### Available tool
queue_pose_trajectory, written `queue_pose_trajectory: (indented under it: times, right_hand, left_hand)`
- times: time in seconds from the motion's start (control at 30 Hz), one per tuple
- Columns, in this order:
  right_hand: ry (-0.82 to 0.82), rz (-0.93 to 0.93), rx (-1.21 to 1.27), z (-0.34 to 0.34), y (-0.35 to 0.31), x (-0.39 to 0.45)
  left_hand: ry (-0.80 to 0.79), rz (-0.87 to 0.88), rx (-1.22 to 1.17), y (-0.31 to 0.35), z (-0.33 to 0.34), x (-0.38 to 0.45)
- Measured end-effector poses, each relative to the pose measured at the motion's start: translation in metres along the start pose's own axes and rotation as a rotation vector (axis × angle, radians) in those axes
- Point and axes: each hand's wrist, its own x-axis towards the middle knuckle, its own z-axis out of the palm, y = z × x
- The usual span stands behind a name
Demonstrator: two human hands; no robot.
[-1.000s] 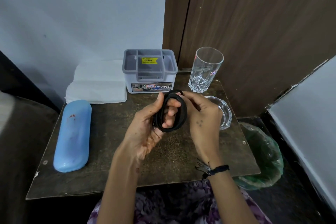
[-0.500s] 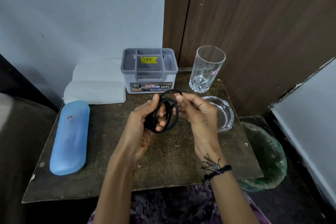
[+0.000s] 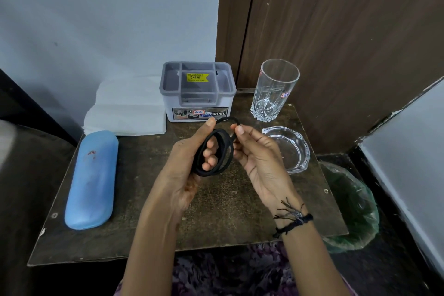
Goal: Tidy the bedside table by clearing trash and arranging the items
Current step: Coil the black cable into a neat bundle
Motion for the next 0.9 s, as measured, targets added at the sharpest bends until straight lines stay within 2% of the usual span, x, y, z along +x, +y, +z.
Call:
queue_pose_trajectory:
  times: [0.13,0.2,0.37,0.6,0.77,0.9]
  right_hand:
    - [0.013,-0.001,0.005,0.0,0.001,0.001]
    - [0.009,0.004,0.022,0.0,0.002,0.001]
    - [0.03,-0.102,-0.117,-0.005,0.001,0.003]
    - [0.125,-0.281,-0.366,-0.009,0.004,0.004]
    - [0.148,-0.27,-0.295,-0.004,0.009,0.005]
    - [0.117,-0.182,-0.208,-0.005,0.011,0.006]
  left_hand:
    - [0.274,0.117,0.215,-0.006,0.001,0.004]
    - [0.352,0.139,0.327,-0.009,0.002,0.006]
    - [0.265,0.127,0.27,-0.011,0.008,0.005]
    - [0.316,0.14,0.283,-0.014,0.007,0.006]
    - [0.369,0.162,0.371,-0.018,0.004,0.009]
    - [0.419,0.232,0.524,-0.023,0.004,0.01]
